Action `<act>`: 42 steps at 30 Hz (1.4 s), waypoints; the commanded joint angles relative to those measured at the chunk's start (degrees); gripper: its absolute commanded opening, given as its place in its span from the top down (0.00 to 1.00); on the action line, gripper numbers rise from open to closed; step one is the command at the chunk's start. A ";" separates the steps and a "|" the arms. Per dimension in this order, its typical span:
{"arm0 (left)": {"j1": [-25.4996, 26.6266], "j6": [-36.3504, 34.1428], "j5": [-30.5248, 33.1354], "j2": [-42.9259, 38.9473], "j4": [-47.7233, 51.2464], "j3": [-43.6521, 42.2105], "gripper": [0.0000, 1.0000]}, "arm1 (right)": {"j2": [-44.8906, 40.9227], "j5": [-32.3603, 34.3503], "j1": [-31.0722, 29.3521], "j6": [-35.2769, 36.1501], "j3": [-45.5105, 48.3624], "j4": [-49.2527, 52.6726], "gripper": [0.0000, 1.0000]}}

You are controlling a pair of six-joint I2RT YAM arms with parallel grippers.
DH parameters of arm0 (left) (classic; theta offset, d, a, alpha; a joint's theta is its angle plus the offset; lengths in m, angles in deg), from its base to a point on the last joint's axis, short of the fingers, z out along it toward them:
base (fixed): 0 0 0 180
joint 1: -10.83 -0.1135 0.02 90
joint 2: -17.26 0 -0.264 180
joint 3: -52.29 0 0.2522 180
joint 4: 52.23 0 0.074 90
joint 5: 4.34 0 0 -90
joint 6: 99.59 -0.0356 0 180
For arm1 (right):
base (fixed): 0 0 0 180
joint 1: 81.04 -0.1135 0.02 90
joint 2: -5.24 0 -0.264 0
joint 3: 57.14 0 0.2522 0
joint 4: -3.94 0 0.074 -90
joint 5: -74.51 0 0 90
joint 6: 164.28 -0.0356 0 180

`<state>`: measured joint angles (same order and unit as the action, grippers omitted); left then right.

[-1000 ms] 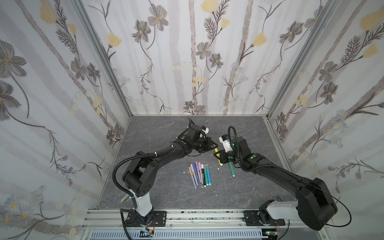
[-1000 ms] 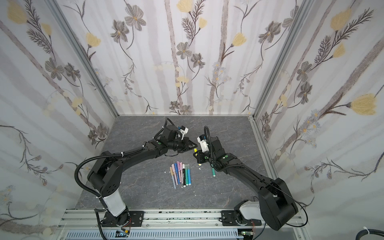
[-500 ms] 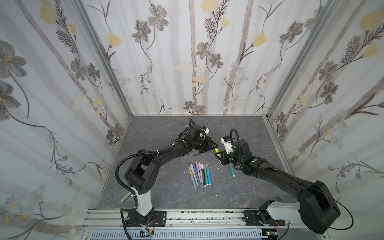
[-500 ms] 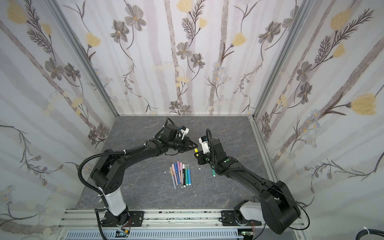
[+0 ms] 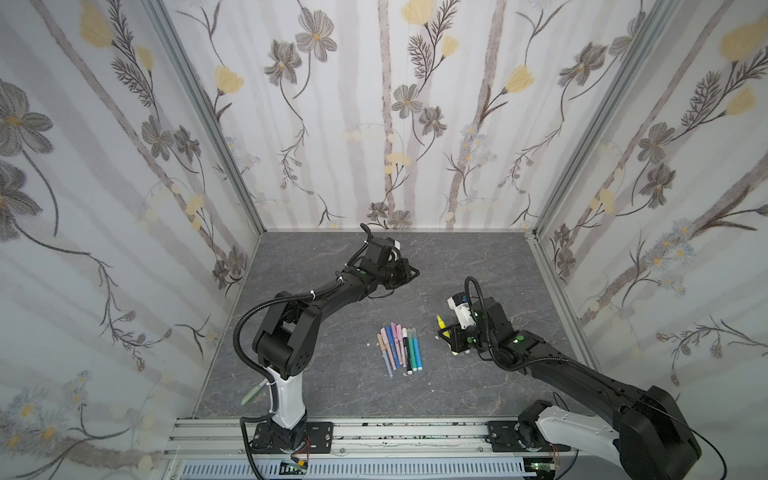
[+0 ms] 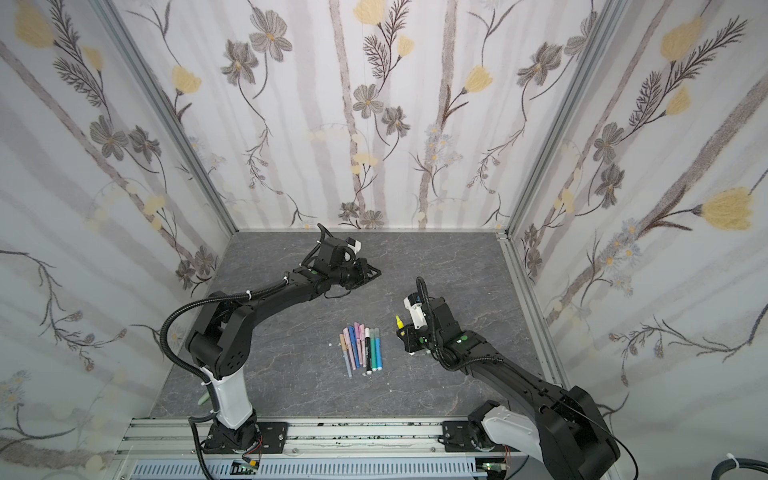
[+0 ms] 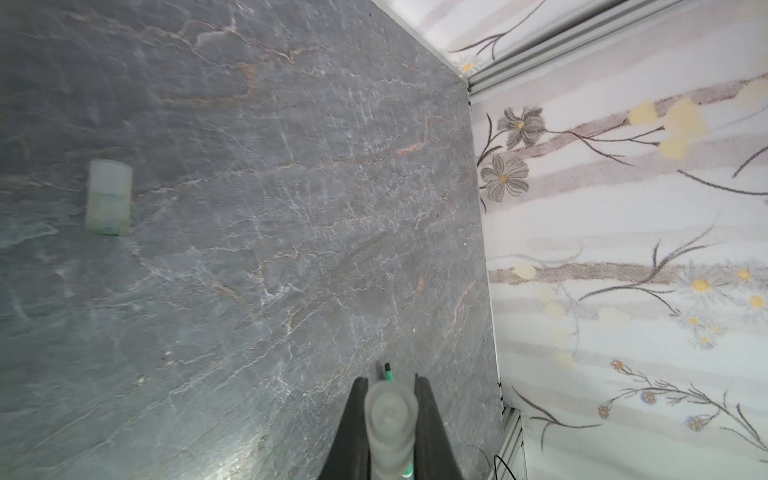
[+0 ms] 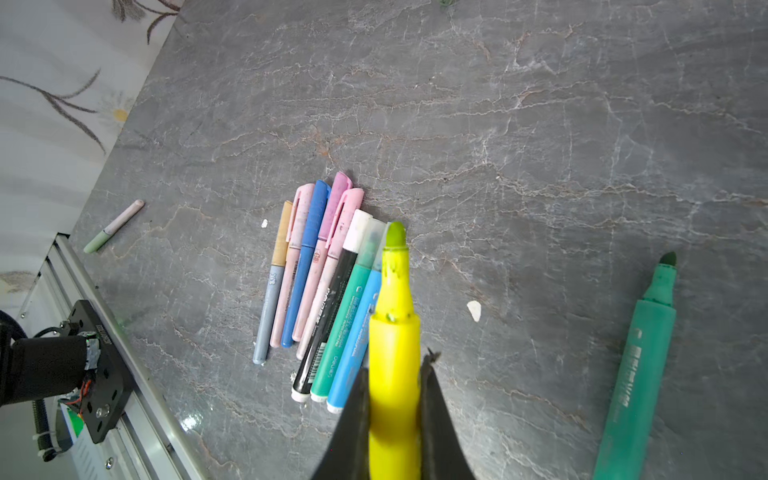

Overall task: Open the pen caps
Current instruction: 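Pull the translucent cap off with the left gripper, away from the right gripper, then lower the yellow highlighter by the green marker while the left gripper carries the cap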

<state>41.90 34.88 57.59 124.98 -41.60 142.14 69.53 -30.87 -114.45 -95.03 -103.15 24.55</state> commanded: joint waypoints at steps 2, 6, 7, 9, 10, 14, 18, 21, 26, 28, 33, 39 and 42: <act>-2.28 -2.77 0.60 -1.42 1.99 -0.66 1.00 | 0.75 4.41 -0.14 -2.13 0.26 0.97 1.00; -5.68 -5.23 -0.03 -3.51 4.39 -2.68 1.00 | 4.13 10.71 -0.21 -5.51 -0.73 2.57 1.00; -6.71 -5.64 -0.22 -4.31 4.74 -4.04 1.00 | 5.49 12.36 -0.25 -6.38 -1.12 3.14 1.00; -8.67 -6.27 -0.87 -6.21 4.76 -6.50 1.00 | 8.39 15.09 -0.25 -7.24 -2.57 4.73 1.00; -9.73 -6.55 -1.24 -7.42 4.64 -7.82 1.00 | 10.42 16.84 -0.32 -7.52 -3.75 6.01 1.00; -13.53 -7.93 -2.36 -11.58 4.40 -13.47 1.00 | 15.49 21.22 -1.10 -7.54 -7.15 8.68 1.00; -16.01 -9.38 -3.26 -13.81 4.24 -17.64 1.00 | 18.90 23.15 -1.40 -7.29 -9.74 9.29 1.00; -17.37 -9.75 -3.88 -14.30 3.15 -20.00 1.00 | 21.69 24.17 -1.86 -7.13 -12.20 9.79 0.99; -18.45 -9.76 -5.49 -12.43 1.22 -20.87 1.00 | 26.73 27.92 -2.92 -6.67 -15.67 12.09 0.98; -18.51 -9.90 -6.08 -11.55 1.06 -20.29 1.00 | 29.09 29.06 -3.36 -6.64 -16.46 12.77 0.97; -18.55 -10.34 -6.98 -10.78 1.77 -18.25 1.00 | 29.62 32.28 -4.29 -8.03 -17.58 14.67 0.95; -18.56 -11.40 -7.25 -10.71 2.88 -18.16 1.00 | 29.88 32.97 -4.86 -8.71 -17.58 15.45 0.91; -18.58 -11.23 -7.34 -11.15 2.33 -19.20 1.00 | 29.92 33.45 -5.04 -8.81 -17.58 15.81 0.89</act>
<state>23.40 24.45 51.01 114.20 -38.30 123.63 99.26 0.89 -119.30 -102.77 -120.37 38.89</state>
